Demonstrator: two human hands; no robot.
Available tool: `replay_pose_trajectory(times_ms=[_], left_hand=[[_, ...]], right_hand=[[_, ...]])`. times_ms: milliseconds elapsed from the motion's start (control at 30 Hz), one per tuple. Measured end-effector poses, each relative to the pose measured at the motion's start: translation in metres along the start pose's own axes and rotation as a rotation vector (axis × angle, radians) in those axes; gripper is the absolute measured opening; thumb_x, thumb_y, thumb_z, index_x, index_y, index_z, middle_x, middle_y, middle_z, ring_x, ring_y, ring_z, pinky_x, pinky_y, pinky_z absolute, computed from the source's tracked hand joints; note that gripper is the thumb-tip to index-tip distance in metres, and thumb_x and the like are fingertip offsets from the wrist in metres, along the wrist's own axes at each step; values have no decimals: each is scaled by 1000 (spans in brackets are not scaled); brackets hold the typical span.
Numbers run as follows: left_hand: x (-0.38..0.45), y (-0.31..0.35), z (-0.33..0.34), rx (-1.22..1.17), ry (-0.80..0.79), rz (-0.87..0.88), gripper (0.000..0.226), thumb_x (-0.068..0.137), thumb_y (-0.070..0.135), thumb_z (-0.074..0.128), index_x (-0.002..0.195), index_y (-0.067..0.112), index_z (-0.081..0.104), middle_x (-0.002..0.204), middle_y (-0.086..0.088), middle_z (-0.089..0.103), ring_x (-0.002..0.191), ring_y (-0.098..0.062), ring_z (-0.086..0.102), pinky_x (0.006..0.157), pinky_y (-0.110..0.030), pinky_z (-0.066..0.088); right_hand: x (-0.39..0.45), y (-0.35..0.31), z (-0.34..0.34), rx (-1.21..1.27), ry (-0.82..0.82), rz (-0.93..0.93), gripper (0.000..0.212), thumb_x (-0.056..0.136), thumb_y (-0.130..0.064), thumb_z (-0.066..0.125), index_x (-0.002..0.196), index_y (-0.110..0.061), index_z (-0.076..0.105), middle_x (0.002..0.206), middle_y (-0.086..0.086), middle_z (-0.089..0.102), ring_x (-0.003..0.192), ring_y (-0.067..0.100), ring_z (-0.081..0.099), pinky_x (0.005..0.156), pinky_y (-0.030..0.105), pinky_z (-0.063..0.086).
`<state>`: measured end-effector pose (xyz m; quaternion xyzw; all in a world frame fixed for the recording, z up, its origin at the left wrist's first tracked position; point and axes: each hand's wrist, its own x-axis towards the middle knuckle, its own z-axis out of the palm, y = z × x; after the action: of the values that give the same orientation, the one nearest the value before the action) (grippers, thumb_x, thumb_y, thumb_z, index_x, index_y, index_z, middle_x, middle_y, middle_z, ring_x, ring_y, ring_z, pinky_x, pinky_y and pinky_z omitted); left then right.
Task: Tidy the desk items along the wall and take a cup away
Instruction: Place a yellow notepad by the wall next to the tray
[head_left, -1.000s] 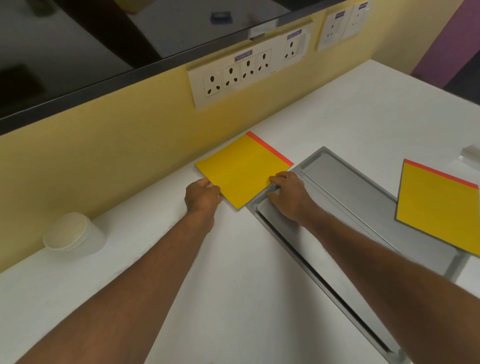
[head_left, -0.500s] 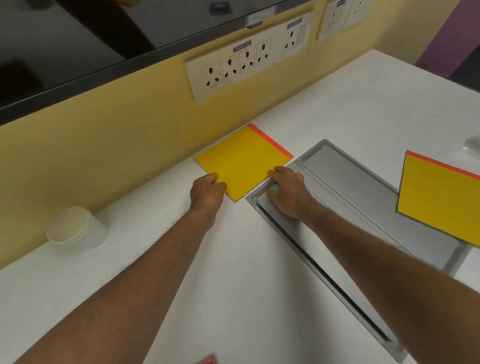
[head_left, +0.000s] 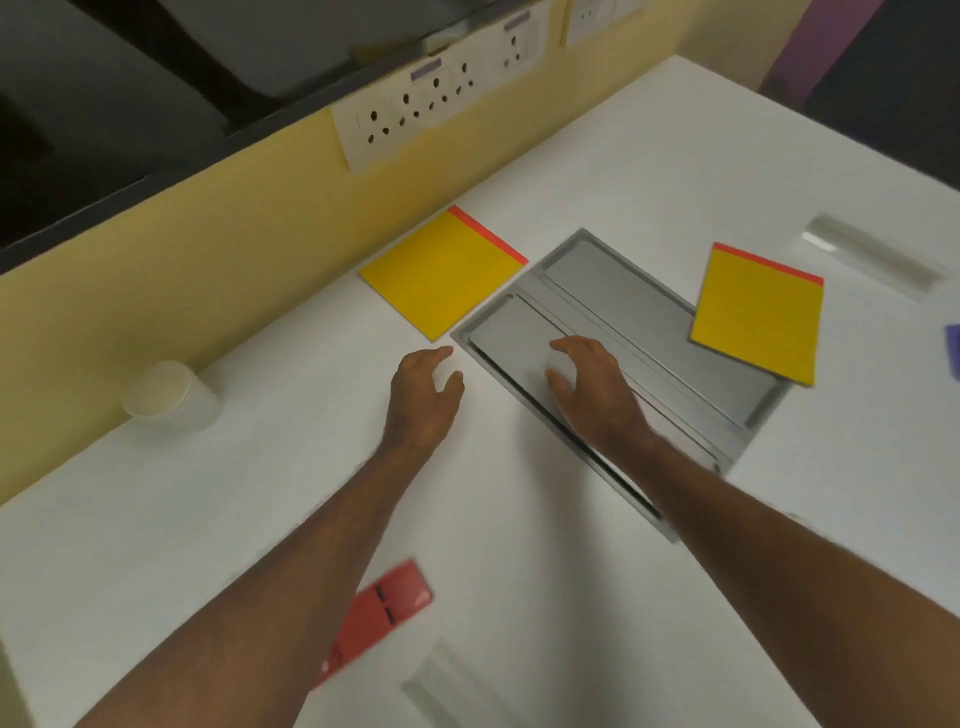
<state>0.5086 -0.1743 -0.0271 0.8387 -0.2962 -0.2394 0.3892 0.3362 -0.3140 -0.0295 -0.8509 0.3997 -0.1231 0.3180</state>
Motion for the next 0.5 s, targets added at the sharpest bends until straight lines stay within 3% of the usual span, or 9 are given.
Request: replay_pose_trajectory(times_ms=[200,367,500], left_hand=[[-85,22,13,-13,-110,41,38,97,17,62,135,13,61,138,-7,55,123,-23,56,98,-23,45],[-166,43,34,-34,-211,71,37,97,16,61,133,11,62,136,-8,55,124,-24,56,108,-40,46],[-232,54,46,-33,-279,114,37,97,16,61,134,12,62,136,-8,56,123,-23,56,108,-40,45]], right_hand=[[-104,8,-39,28,36,134,37,99,-22,59,136,-18,56,141,2,55,133,21,47,111,33,39],[-199,17,-63,50,122,210,34,95,-16,63,129,-12,63,131,7,62,122,26,56,107,35,44],[-272,21,-73,92,179,282,31,95,-15,64,126,-11,64,128,7,64,111,24,61,102,37,47]])
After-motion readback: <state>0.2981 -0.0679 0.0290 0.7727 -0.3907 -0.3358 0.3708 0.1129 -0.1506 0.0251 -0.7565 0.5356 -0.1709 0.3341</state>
